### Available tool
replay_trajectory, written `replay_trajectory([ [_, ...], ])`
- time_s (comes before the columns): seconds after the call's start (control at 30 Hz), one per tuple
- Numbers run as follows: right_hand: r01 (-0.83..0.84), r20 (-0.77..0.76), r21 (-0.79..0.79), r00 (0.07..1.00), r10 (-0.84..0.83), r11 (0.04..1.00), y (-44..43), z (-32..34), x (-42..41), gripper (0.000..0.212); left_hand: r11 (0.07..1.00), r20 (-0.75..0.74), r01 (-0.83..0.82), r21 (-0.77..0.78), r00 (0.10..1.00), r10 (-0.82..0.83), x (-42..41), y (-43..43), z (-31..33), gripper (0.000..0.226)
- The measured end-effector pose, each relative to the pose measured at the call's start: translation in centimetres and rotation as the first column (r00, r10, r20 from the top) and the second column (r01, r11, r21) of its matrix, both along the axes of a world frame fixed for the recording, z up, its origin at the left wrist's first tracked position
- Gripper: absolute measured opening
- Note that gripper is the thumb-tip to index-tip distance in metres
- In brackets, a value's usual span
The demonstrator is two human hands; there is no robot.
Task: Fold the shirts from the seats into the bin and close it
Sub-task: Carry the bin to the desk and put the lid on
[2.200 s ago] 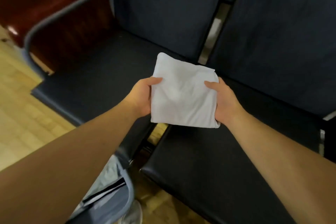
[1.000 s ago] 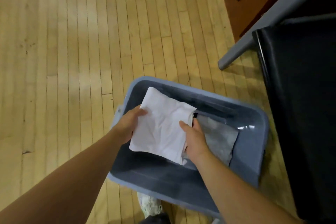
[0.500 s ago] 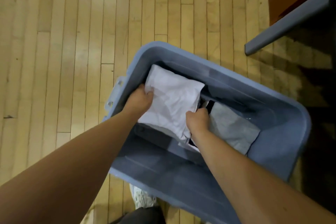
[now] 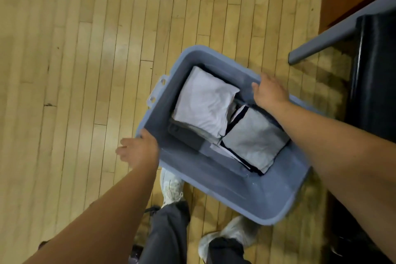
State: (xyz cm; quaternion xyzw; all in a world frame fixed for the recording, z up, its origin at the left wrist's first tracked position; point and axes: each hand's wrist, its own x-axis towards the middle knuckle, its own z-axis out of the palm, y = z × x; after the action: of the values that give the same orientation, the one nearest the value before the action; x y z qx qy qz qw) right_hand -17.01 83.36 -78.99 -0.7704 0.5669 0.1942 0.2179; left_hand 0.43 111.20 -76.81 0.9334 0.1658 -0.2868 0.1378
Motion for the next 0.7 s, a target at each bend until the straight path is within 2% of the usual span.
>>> replay_trajectory([
  [0.07, -0.017, 0.009, -0.007, 1.000, 0.017, 1.000, -0.5, -0.3, -0.5, 0.033, 0.947, -0.241, -0.320, -0.009, 0.920, 0.308, -1.1, 0.6, -1.0, 0.073],
  [0.1, -0.025, 0.017, -0.023, 1.000, 0.026, 0.999, -0.5, -0.4, -0.5, 0.031, 0.911, -0.290, -0.411, -0.046, 0.878, 0.381, -1.4, 0.7, -1.7, 0.075],
  [0.17, -0.027, 0.018, -0.046, 0.999, 0.027, 0.999, -0.7, -0.6, -0.6, 0.029, 0.865, -0.287, -0.487, -0.119, 0.851, 0.440, -1.3, 0.5, -2.8, 0.075],
  [0.27, 0.022, 0.030, -0.048, 0.999, -0.021, 0.999, -1.3, -1.1, -0.9, 0.029, 0.877, -0.250, -0.424, -0.227, 0.895, 0.369, 0.4, -0.3, -3.8, 0.067],
  [0.37, 0.161, 0.074, -0.012, 0.984, -0.160, 0.987, -2.0, -1.2, -1.6, 0.033, 0.902, -0.182, -0.238, -0.360, 0.966, 0.182, 3.5, -2.4, -3.9, 0.054],
  [0.43, 0.263, 0.104, 0.010, 0.959, -0.263, 0.965, -2.3, -1.3, -2.1, 0.035, 0.878, -0.127, -0.105, -0.466, 0.991, 0.051, 6.0, -4.8, -3.1, 0.032],
  [0.5, 0.343, 0.132, 0.027, 0.930, -0.344, 0.939, -2.3, -1.3, -2.4, 0.038, 0.816, -0.145, -0.118, -0.567, 0.989, 0.042, 8.3, -6.7, -2.5, 0.019],
  [0.6, 0.394, 0.144, 0.049, 0.906, -0.397, 0.918, -2.0, -1.5, -2.7, 0.043, 0.799, -0.197, -0.030, -0.601, 0.974, -0.111, 9.7, -7.3, -2.6, 0.022],
  [0.7, 0.428, 0.142, 0.022, 0.893, -0.427, 0.903, -1.3, -2.1, -3.5, 0.059, 0.859, -0.315, -0.015, -0.512, 0.934, -0.172, 7.9, -5.6, -3.3, 0.034],
])
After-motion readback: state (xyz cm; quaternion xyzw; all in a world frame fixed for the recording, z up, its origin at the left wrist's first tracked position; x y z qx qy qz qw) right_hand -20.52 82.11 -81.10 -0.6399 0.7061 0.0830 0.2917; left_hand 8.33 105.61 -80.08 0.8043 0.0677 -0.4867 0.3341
